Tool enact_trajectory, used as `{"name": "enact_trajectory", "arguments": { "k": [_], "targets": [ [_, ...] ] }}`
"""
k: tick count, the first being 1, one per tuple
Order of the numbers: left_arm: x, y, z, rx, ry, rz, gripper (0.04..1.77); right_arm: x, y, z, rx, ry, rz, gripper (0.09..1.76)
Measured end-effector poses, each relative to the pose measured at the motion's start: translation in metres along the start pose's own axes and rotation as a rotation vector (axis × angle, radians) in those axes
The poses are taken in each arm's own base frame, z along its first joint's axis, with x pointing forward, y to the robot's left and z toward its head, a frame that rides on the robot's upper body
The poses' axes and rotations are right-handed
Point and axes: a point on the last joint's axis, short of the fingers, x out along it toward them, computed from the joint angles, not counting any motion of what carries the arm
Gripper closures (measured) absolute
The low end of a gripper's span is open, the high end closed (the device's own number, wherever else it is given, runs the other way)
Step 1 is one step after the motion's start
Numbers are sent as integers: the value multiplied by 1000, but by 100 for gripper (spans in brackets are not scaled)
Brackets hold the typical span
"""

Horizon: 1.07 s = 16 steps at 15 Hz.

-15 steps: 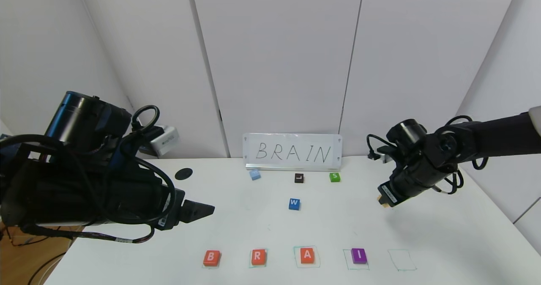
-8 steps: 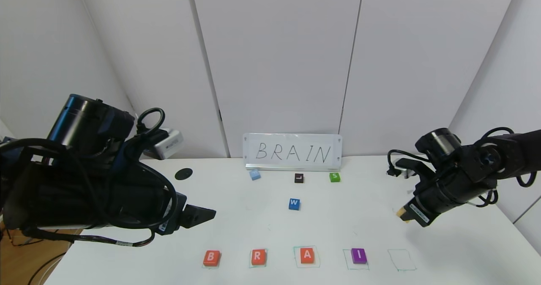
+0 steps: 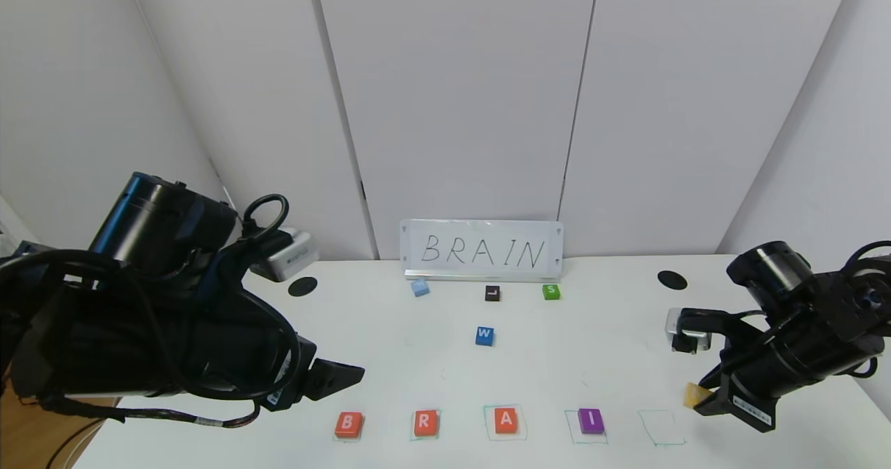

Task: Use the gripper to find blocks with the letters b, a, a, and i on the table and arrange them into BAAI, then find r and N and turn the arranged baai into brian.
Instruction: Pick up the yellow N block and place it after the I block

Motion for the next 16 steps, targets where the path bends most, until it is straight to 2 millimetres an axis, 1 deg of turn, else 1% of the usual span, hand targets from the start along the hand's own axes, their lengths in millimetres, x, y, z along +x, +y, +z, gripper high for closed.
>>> {"name": "enact_trajectory", "arguments": {
  "k": [4,5,7,9,11,13,16],
  "targets": [
    [2,-5,-3,19,14,-16,9,3,4,-6,-38,-29,49,132],
    [2,-7,-4,23,15,-24,9,3,3,-8,-53,-33,39,132],
    [-2,-12,-5,38,9,-92,9,5,-4,-14,-108,-53,-3,132],
    [-8,-15,-6,44,-4,-117,9,8,-11,-25,-153,-61,-12,132],
    [-10,-15,-7,45,-10,-119,9,12,-17,-33,-192,-90,16,132],
    [-7,-14,-7,42,-6,-117,9,20,-21,-39,-218,-95,44,132],
    [-8,-7,-4,19,-13,-105,9,30,-21,-40,-261,-86,80,132]
  ]
}}
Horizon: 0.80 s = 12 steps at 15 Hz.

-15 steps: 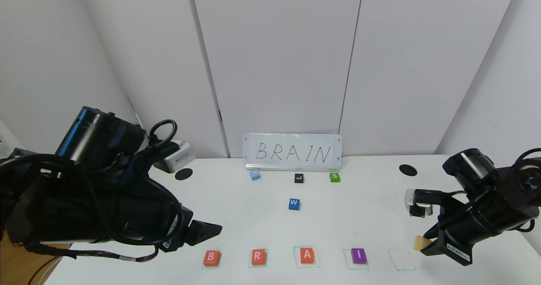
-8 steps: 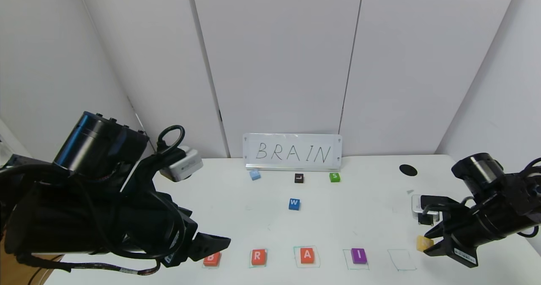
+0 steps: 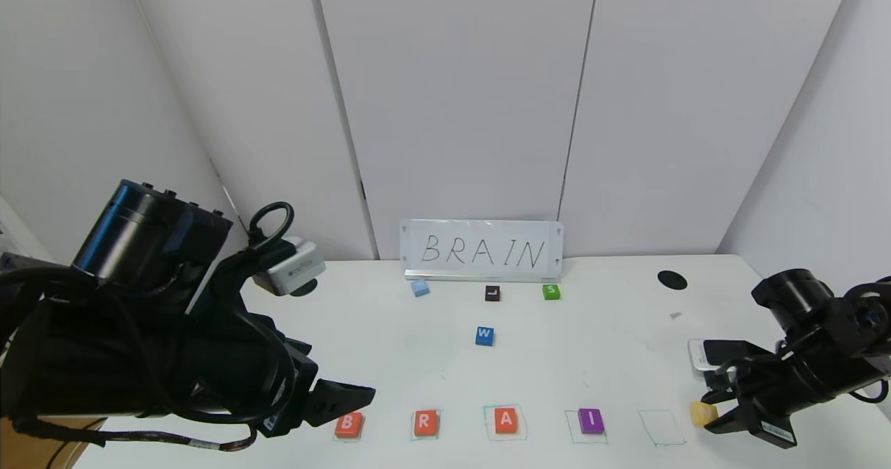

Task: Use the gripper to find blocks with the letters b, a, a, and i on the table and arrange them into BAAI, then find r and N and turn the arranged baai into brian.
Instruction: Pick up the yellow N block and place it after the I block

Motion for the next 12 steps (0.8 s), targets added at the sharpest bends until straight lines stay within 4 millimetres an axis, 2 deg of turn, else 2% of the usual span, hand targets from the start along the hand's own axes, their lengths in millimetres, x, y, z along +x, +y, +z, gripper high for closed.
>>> {"name": "enact_trajectory", "arguments": {
  "k": [8,12],
  "targets": [
    [-7,5,2,-16,-25,-19,9,26,-11,16,-55,9,44,132],
    [-8,5,1,5,-25,-19,9,34,-10,27,-103,38,45,132]
  ]
}}
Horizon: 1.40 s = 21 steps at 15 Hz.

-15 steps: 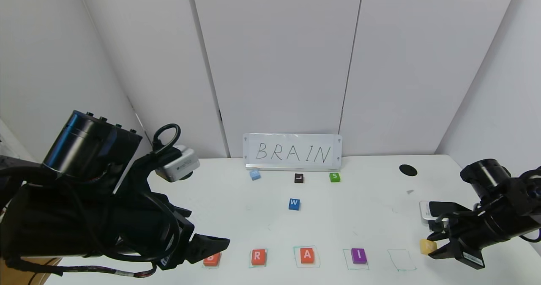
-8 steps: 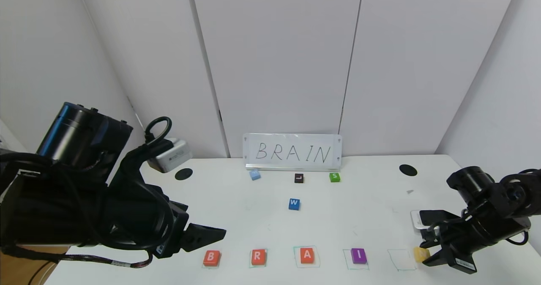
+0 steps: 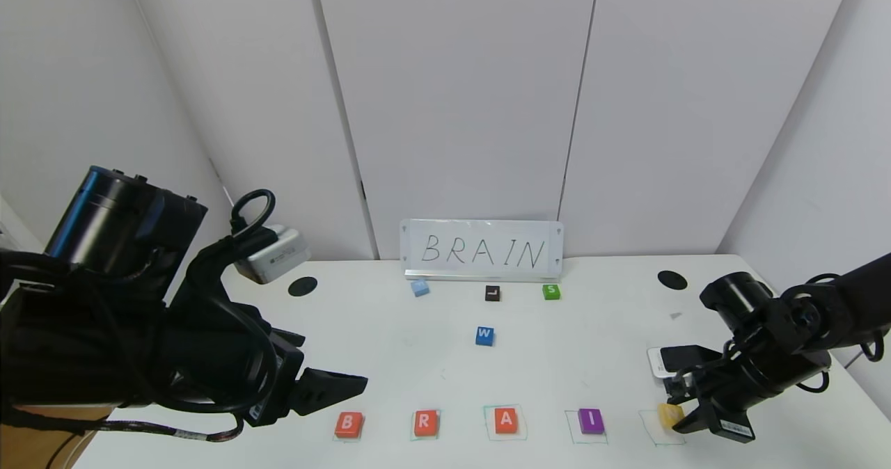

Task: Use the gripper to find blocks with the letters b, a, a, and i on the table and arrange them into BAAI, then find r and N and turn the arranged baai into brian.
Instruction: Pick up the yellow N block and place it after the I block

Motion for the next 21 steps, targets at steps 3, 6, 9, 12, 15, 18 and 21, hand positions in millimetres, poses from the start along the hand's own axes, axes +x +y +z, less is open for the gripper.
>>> {"name": "enact_trajectory", "arguments": {
  "k": [3,6,9,12,15,18,21],
  "targets": [
    [-1,0,-1,4,-2,1,9,5,-2,6,-38,7,4,132],
    [-3,0,-1,5,-5,2,9,12,-2,8,-49,4,23,132],
    [-5,1,-1,8,-14,8,9,14,-4,11,-57,-11,33,132],
    [-6,1,-2,14,-15,7,9,15,-6,11,-60,-13,46,132],
    [-6,1,-2,14,-14,7,9,16,-6,12,-76,-10,53,132],
    [-6,0,-3,25,-12,7,9,15,-6,11,-81,-4,61,132],
    [-5,1,-3,25,-9,7,9,15,-6,10,-89,-2,62,132]
  ]
}}
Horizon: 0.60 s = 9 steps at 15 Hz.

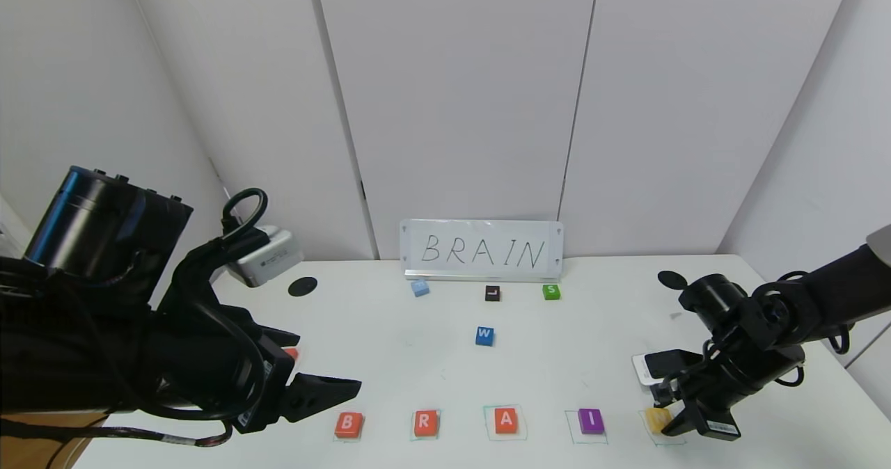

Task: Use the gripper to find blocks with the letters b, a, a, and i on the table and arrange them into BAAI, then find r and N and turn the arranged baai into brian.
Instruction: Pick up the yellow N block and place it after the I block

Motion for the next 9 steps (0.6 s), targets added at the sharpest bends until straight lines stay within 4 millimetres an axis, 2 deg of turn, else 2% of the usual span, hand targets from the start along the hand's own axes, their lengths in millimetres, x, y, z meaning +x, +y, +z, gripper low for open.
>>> {"name": "enact_trajectory", "arguments": {
  "k": [9],
  "targets": [
    [2,0,-1,1,7,-2,9,-1,7,-3,-15,5,9,132]
  ]
}}
